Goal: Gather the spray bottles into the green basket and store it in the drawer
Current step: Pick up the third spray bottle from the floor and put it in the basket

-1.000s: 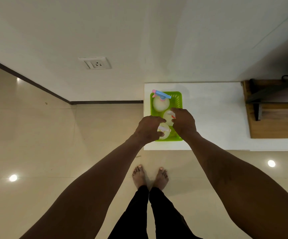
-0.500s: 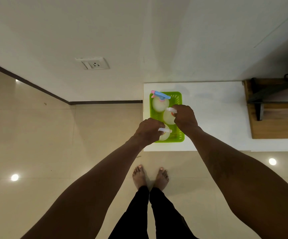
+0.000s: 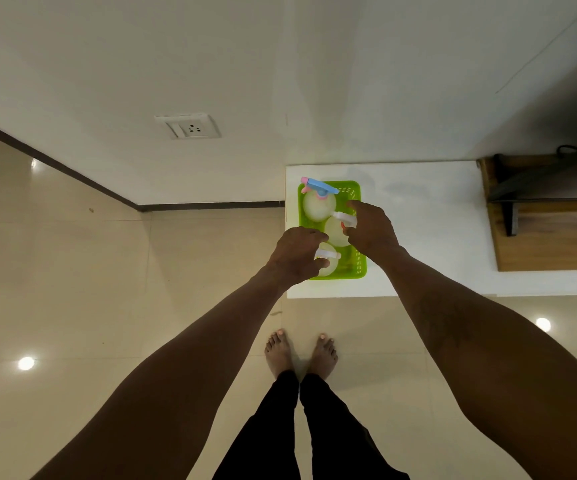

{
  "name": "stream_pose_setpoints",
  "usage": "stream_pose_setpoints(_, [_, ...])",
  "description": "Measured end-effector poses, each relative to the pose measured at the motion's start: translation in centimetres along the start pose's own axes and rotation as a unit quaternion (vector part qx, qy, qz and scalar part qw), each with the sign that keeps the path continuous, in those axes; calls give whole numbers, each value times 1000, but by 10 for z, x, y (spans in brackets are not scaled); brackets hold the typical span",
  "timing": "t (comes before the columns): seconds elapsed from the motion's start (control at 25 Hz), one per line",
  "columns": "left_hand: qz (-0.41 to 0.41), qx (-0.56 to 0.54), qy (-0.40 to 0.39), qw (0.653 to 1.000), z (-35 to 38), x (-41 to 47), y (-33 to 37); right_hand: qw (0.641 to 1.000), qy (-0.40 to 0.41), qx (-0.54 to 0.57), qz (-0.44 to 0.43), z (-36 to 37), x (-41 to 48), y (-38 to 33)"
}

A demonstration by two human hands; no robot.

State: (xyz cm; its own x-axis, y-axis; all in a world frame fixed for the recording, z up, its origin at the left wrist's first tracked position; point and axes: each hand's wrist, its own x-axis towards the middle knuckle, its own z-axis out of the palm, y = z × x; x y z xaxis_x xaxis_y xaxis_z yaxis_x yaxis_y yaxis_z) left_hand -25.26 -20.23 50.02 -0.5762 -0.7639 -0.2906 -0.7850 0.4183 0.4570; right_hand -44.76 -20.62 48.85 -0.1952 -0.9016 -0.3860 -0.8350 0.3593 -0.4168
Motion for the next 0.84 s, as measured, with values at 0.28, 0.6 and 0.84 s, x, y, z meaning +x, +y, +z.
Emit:
stream_pose_setpoints(0.28, [-3,38,67,997,-17,-23,38,999,41,27,-17,-27,-64,9])
stream_pose_setpoints(0.6, [-63,3,181,981,9,-75,99,997,0,35,-66,-11,-137,61])
stream_pose_setpoints(0.84, [-127,-44,260,956,73,-110,148,997,-3,48,-52,-1,-176,121])
